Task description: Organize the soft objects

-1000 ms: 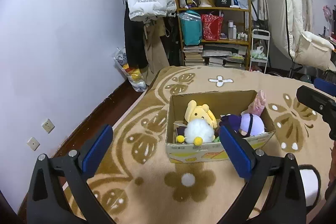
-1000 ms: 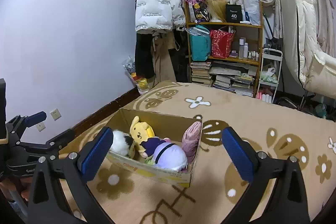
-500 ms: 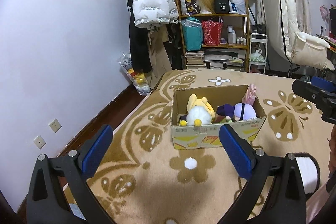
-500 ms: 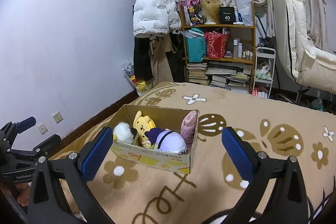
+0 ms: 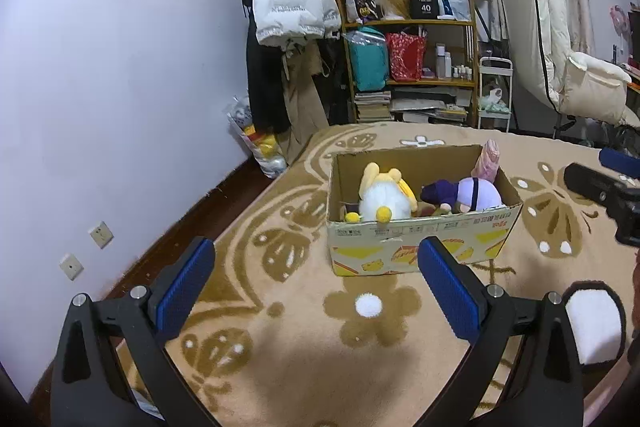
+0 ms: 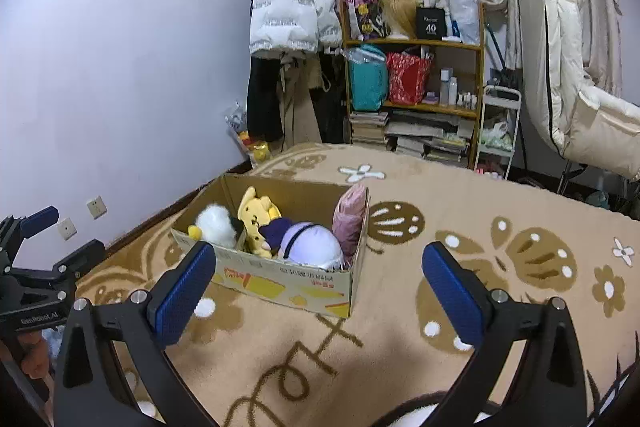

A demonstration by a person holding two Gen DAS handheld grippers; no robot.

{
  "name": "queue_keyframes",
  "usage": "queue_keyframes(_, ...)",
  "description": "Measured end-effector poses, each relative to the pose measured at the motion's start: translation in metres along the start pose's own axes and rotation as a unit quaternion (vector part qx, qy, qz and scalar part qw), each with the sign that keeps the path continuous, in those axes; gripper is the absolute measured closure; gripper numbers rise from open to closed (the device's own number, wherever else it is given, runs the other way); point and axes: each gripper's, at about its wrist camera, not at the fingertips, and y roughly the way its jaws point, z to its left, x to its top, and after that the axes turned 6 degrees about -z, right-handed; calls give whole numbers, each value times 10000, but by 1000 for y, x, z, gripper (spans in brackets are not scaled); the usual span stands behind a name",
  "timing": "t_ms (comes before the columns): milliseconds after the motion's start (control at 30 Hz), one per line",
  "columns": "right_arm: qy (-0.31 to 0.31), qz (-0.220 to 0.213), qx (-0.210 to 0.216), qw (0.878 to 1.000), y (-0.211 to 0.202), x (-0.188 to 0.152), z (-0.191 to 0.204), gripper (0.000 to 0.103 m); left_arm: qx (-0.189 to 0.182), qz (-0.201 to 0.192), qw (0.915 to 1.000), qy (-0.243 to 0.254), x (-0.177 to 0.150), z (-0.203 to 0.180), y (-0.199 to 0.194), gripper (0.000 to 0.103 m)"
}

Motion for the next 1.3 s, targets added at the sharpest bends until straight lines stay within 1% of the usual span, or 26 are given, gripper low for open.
queue_keyframes(267,-102,241,-32,9997,25,-10,0,0,-29,162,9999,7,-7,-5,18,2)
queue_keyframes(333,-113,278,-27,9995,29,-12,-1,0,36,163,9999,47,-9,-8,20,2)
queue_keyframes(500,-155,323,-76,9993,37,-15,-3,0,30,225,9996,187,-14,-17,25,2)
queue_keyframes(633,-58,373,-86,9993,39,-17,-6,0,-44,284,9994,172,-16,-18,25,2)
queue_keyframes(933,-86,359,-171,9992,36,-19,-7,0,49,223,9997,130,-17,-14,20,2)
queue_keyframes(1033,-74,360,-173,9992,36,-19,-7,0,-19,264,9996,113,-16,-13,20,2)
queue_keyframes(1167,-35,346,-191,9992,35,-20,-8,0,-3,213,9997,106,-15,-13,17,2)
queue_keyframes(1300,9,367,-181,9992,35,-20,-9,0,-63,273,9996,101,-15,-14,18,2)
